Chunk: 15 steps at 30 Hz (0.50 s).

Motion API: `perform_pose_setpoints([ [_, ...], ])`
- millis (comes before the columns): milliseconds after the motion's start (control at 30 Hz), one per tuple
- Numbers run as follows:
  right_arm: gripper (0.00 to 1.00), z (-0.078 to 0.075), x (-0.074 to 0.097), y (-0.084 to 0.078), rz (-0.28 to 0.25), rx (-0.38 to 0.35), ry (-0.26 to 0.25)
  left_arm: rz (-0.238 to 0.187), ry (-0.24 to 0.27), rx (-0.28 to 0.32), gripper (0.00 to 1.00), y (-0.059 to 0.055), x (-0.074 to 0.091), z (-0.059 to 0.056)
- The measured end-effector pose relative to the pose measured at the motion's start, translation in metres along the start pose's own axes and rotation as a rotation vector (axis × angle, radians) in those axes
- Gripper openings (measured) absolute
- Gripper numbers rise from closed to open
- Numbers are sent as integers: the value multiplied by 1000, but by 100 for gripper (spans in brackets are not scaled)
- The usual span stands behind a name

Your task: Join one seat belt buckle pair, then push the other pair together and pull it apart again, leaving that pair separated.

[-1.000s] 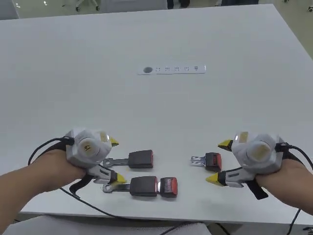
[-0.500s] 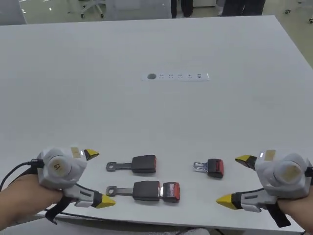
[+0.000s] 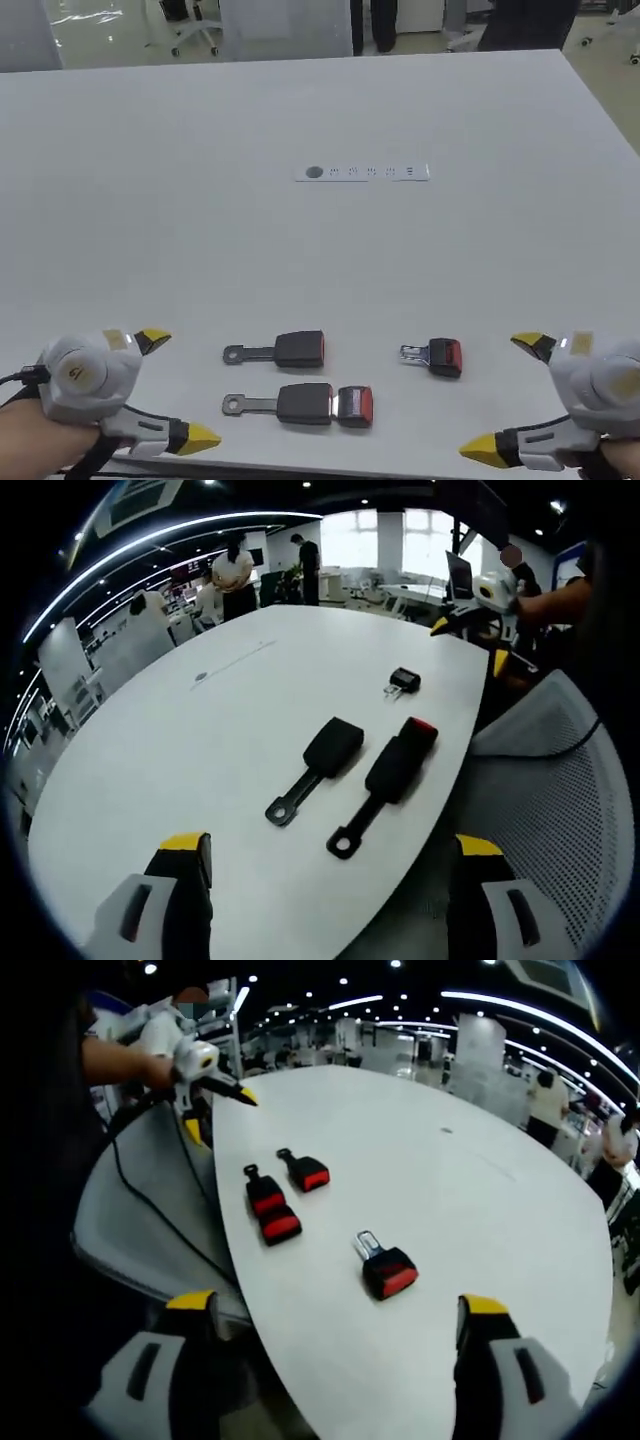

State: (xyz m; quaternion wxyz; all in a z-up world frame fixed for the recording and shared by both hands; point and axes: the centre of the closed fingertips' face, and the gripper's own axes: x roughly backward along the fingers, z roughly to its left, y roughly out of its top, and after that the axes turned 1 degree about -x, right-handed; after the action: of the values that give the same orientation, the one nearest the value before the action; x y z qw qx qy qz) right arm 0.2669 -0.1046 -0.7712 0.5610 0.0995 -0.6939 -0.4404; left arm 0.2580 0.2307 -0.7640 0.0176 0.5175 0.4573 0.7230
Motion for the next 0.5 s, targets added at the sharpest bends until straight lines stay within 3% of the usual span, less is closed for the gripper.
perform_pose_setpoints([
  [500, 100, -1, 6, -1, -12, -10, -16, -9, 25, 15, 100, -4, 11, 2],
])
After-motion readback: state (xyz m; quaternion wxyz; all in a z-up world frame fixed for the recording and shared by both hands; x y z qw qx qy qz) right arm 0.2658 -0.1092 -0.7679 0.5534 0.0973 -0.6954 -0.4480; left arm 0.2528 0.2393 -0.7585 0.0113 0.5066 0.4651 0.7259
